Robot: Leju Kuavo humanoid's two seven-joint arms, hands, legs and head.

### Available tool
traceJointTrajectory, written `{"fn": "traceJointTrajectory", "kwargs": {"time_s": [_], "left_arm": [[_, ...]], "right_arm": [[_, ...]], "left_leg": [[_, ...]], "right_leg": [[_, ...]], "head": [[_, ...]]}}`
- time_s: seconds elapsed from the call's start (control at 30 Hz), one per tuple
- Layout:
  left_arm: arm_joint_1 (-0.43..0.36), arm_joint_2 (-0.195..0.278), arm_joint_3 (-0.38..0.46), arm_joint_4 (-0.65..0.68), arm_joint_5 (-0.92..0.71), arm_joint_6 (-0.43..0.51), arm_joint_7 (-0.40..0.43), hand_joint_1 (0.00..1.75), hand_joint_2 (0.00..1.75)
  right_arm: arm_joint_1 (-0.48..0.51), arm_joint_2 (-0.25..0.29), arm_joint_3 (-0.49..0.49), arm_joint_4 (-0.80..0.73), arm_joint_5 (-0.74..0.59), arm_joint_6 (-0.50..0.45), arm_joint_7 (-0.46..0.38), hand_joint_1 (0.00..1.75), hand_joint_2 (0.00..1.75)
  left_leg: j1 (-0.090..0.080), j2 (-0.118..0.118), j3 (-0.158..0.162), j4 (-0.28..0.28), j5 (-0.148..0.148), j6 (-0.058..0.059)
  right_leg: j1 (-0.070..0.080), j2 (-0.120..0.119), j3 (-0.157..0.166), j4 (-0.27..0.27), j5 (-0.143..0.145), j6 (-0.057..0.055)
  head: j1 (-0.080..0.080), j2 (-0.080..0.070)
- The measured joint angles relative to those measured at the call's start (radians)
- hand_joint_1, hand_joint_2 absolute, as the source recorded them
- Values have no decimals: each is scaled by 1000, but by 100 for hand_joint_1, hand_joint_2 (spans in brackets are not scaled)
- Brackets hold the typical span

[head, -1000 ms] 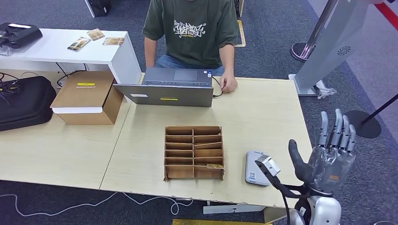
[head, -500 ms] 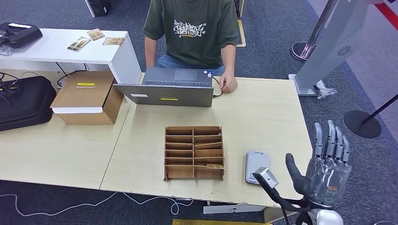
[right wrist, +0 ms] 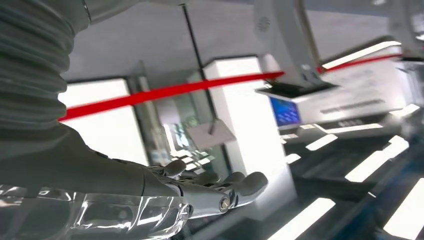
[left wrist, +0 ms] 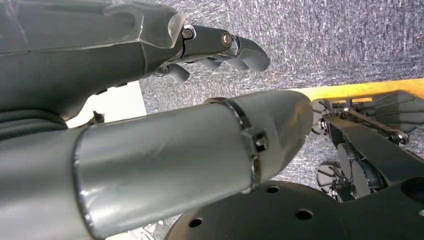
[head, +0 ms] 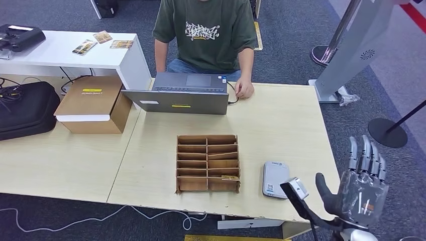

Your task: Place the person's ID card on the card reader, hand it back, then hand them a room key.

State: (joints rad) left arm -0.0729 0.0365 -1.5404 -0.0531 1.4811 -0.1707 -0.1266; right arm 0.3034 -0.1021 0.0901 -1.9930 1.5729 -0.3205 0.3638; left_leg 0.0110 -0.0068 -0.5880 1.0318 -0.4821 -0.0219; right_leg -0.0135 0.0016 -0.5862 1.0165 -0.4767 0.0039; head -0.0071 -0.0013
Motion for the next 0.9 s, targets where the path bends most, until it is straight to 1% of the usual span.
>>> {"fn": "traceJointTrajectory", "kwargs": {"time_s": [0.07, 0.1, 0.17, 0.23, 0.33, 0.73, 0.9], "left_arm": [[-1, -1, 0, 3, 4, 0, 0, 0, 0], [-1, -2, 0, 5, 7, -1, 0, 0, 0], [0, -2, 0, 6, 15, -1, 0, 0, 0], [1, -3, 0, 6, 23, -1, 0, 0, 0], [2, -4, 0, 6, 33, -2, 0, 0, 0], [3, -10, 1, 13, 70, -5, 0, 0, 0], [10, -12, 2, 15, 87, -8, 0, 0, 0]], "right_arm": [[-41, -71, 111, -4, 0, 45, 186, 0, 175], [-59, -102, 168, -5, 0, 60, 251, 0, 175], [-82, -150, 261, -6, 1, 77, 310, 0, 175], [-90, -180, 321, -6, 1, 84, 326, 0, 175], [-92, -200, 371, -4, 1, 88, 333, 0, 175], [-101, -203, 482, 23, 1, 151, 331, 0, 175], [-99, -197, 519, 37, 0, 162, 284, 0, 175]], "left_leg": [[0, 1, 1, 0, 0, 0], [0, 1, 2, 0, 0, 0], [0, 0, 2, 0, 0, 0], [0, -1, 2, 0, 0, 0], [1, 0, 2, 0, 0, 0], [0, 0, 2, 0, 0, -1], [0, 0, 2, 0, 0, -1]], "right_leg": [[0, 1, 0, 0, 0, 0], [0, 1, 0, 0, 0, 0], [0, 0, 0, 0, 0, 0], [0, 0, 0, 0, 0, 0], [0, 0, 0, 0, -1, -1], [0, 0, 0, 0, -1, -1], [0, 0, 0, 0, -1, -1]], "head": [[0, 0], [0, 0], [0, 0], [0, 0], [0, 0], [0, 0], [0, 0]]}}
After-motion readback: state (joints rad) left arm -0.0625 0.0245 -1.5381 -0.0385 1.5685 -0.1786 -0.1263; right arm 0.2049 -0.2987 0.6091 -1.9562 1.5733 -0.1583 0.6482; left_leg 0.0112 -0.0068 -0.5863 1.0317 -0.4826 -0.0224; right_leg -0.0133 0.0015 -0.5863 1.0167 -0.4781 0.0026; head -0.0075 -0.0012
